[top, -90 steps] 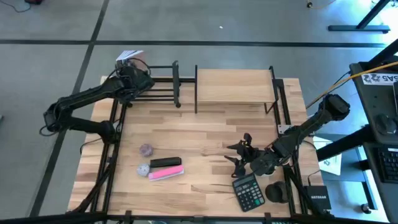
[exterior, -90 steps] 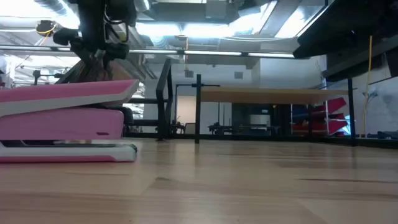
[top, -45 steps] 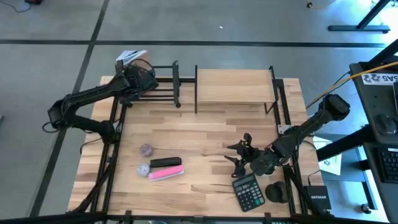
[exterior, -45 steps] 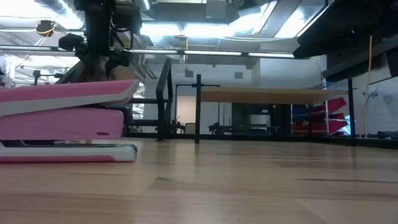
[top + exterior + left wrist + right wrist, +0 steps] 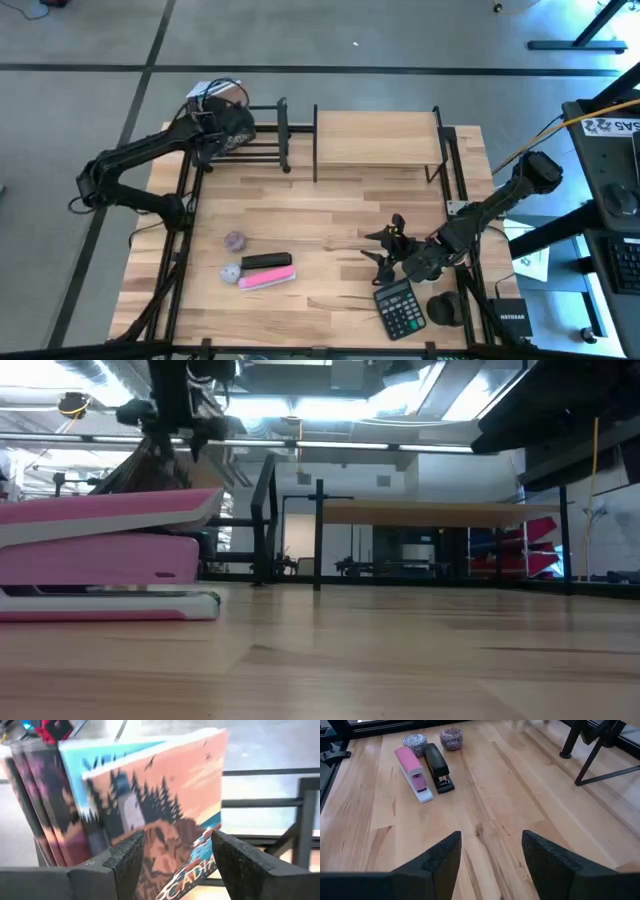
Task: Stock shelves
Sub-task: Remove the brown book from the book holder
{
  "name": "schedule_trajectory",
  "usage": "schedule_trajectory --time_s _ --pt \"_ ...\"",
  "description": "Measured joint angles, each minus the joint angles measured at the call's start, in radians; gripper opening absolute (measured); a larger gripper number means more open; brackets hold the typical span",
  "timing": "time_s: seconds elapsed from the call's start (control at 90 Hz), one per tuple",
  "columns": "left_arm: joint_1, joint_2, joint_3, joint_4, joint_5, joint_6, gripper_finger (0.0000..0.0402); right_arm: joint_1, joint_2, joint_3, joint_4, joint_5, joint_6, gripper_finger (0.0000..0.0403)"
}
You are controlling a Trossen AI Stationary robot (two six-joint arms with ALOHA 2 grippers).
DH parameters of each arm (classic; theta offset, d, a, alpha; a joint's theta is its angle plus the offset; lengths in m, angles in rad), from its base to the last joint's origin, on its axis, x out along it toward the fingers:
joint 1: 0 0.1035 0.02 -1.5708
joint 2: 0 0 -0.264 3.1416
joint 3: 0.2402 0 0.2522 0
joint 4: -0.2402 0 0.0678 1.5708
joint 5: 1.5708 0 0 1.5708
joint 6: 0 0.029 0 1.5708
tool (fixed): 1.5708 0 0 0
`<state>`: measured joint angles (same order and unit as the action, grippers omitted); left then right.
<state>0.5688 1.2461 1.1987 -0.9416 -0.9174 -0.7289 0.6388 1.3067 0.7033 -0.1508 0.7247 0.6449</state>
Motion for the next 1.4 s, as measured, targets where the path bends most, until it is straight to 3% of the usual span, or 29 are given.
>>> schedule_trajectory --time_s 0.256,0.422,0.678,0.822,0.978,1.111,1.4 --pt "0.029 0.032 0.158 0.177 0.152 0.351 0.0201 -0.009 0.000 0.000 0.021 -0.006 -0.069 0.0195" --pt "0.074 0.116 0.265 0.166 0.247 0.525 0.0182 -0.054 0.000 0.000 0.047 -0.075 -0.094 0.0195" --pt "0.135 0.258 0.282 0.150 0.355 0.720 0.0161 -0.099 0.000 0.000 0.048 -0.120 -0.103 0.0195" --pt "0.156 0.315 0.282 0.150 0.362 0.814 0.0160 -0.098 0.000 0.000 0.047 -0.129 -0.123 0.0195" --pt "0.166 0.331 0.283 0.160 0.298 0.818 0.0160 -0.098 0.000 0.000 0.046 -0.142 -0.131 0.0195" --pt "0.192 0.331 0.307 0.145 0.334 0.795 0.0173 -0.098 0.000 0.000 0.047 -0.142 -0.158 0.0195" --pt "0.259 0.331 0.317 0.103 0.396 0.731 0.0250 -0.098 0.000 0.000 0.047 -0.142 -0.159 0.0195"
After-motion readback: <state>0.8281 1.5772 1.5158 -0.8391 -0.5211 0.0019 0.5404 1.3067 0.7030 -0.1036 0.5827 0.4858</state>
